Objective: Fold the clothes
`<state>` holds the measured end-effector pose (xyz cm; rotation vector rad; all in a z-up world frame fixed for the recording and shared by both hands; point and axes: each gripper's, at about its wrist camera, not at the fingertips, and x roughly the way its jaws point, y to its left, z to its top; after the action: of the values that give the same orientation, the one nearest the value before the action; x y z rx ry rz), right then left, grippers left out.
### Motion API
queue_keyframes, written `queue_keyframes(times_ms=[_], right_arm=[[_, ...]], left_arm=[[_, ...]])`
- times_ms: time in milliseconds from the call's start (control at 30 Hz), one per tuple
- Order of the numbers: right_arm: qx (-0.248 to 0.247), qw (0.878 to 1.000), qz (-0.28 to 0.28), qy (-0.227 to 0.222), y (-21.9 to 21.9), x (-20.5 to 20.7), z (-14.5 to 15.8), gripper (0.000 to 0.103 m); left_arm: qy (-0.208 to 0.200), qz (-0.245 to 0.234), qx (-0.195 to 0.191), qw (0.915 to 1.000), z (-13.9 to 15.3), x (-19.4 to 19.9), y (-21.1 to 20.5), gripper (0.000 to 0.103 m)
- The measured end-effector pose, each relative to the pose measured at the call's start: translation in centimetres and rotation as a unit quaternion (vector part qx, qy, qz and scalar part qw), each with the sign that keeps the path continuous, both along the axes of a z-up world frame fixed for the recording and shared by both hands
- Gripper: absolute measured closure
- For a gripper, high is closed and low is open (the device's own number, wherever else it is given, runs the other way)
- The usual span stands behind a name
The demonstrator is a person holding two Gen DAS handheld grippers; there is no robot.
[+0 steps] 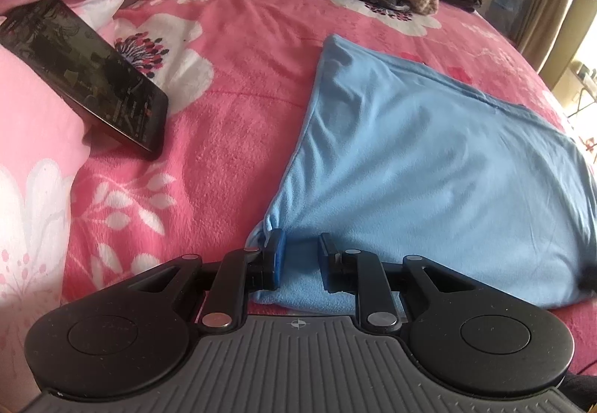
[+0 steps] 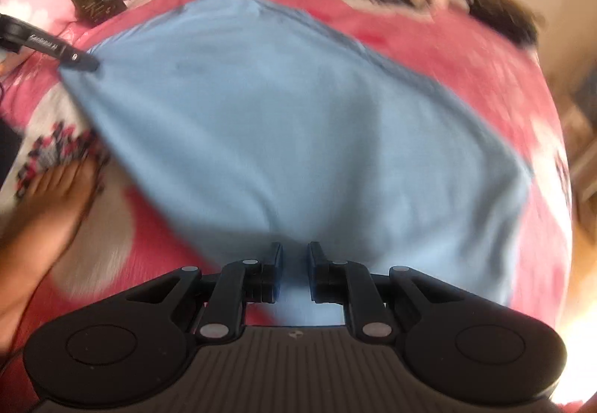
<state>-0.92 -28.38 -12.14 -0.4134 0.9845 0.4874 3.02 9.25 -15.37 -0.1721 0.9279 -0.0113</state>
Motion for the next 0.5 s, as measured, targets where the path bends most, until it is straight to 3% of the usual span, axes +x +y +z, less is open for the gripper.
queue_keyframes(times_ms=[133,267,400,500], right_arm=[[0.02,0.998,-0.061,0.023,-2.8,-0.1,2.0,0.088],[0.04,0.997,-0.061,-0.027,-2.3,2.3,3.4,0.088],[0.02,0.998,-0.058,-0.03,-1.9,4.4,1.2,0.089],[0.02,0.997,-0.075,-0.016,-4.5,2.1,0.5,0.088]], left_arm=[[0.002,0.0,0.005,1.0,0.0,0.1,-0.2,0.082],[0.002,0.005,0.005,1.0,0.0,0.1,-0.3,0.082],[0.003,0.009,0.003,1.0,0.0,0.1,-0.2,0.082],[0.003,0.009,-0.003,0.9999,0.0,0.1,0.0,0.081]])
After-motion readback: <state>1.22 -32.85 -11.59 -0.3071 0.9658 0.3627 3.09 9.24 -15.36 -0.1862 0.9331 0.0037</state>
